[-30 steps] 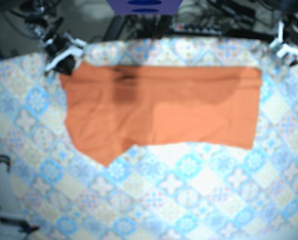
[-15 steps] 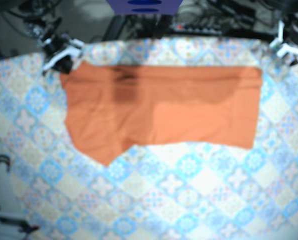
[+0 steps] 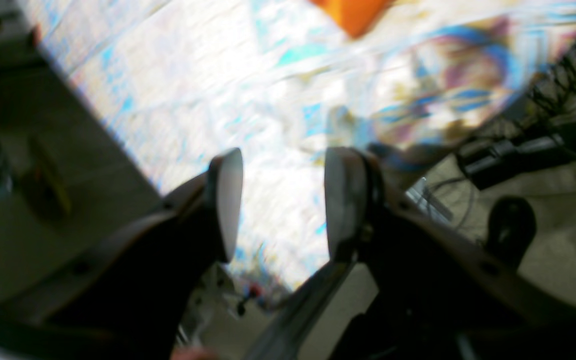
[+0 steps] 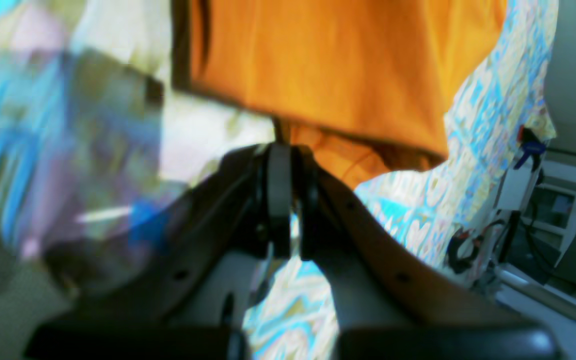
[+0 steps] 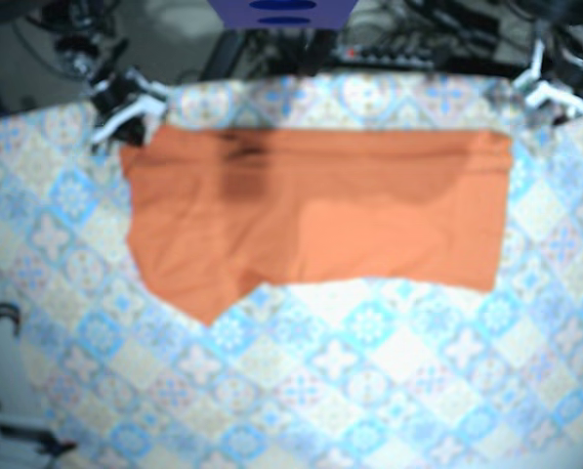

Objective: Fold the T-shirt properly
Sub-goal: 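Move both grippers back to the folded edge corners and grasp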

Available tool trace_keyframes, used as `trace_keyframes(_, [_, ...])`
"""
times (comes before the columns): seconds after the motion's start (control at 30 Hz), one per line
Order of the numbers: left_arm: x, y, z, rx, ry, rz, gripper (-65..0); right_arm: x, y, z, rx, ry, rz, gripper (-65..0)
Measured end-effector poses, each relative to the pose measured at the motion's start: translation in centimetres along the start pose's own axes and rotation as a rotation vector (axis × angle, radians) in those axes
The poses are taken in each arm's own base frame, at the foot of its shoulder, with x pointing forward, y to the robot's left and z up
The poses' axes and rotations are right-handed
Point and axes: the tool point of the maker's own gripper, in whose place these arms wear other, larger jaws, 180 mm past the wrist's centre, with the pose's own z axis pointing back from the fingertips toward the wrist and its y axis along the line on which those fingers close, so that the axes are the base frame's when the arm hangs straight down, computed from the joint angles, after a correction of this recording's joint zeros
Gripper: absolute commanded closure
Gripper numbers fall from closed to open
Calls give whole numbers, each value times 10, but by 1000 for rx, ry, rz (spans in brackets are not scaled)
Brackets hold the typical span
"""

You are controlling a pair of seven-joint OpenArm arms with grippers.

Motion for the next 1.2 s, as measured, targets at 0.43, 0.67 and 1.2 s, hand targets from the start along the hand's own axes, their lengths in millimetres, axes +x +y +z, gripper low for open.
trace_keyframes(0.43, [37,-11,-43,-4,-5,-128,-261,-1,3,1,13,6,80,-3])
trace_keyframes(0.67, [23,-22,-56,-40,29,-164,-261,-1,4,2,15,7,81,-3])
trace_keyframes(1.2, [20,-17,-73,-39,49,-182,-261,3,6,1,8,10,66,-2])
